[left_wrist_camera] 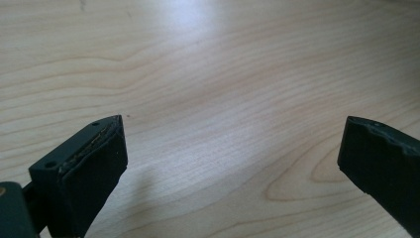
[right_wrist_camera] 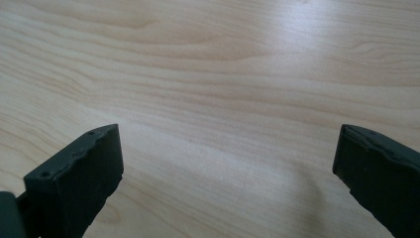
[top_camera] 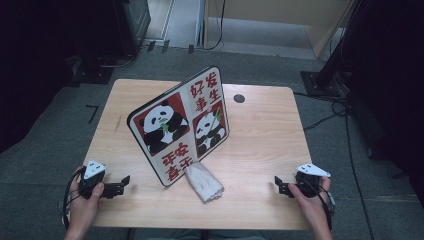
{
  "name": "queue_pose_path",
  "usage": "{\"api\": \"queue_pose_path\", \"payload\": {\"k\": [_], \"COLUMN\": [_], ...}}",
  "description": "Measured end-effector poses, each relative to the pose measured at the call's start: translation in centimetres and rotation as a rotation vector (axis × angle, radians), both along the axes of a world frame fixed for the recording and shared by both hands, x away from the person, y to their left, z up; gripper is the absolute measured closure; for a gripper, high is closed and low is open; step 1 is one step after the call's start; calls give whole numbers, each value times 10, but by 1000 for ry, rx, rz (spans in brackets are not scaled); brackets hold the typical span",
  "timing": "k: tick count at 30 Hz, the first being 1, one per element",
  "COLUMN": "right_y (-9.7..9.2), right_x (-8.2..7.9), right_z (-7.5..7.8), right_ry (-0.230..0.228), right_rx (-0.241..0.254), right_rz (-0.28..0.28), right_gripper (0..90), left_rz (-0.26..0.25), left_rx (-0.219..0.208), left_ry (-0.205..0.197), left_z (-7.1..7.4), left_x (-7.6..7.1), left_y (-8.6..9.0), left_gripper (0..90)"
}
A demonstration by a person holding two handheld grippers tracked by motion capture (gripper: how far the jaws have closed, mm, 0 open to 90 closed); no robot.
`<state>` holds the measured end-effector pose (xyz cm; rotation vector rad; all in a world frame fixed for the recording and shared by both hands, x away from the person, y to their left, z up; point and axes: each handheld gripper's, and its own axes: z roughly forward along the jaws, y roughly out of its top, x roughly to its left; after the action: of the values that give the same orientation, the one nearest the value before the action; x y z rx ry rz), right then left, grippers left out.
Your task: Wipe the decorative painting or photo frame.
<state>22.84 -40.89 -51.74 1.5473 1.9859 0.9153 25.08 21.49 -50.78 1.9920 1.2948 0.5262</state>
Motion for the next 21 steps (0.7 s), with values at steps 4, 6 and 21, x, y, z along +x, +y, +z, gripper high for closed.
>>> {"api": "queue_pose_path", "payload": {"k": [4,6,21], "right_y": [1,2,-1], "right_x": [-2,-2,0], "right_z": [-5,-7,-10], "right_ry": [12,19,35], "right_rx": [-10,-23,-27], "right_rz": [-5,-1,1], "right_gripper": [0,0,0], "left_rz": [-21,-35,-69], "left_rx": [29,35,78], "left_ry": [15,23,45], "left_z": [-4,-6,-11], "left_x": [2,3,6], "left_y": [-8,-11,-17], "left_gripper": [0,0,0]}}
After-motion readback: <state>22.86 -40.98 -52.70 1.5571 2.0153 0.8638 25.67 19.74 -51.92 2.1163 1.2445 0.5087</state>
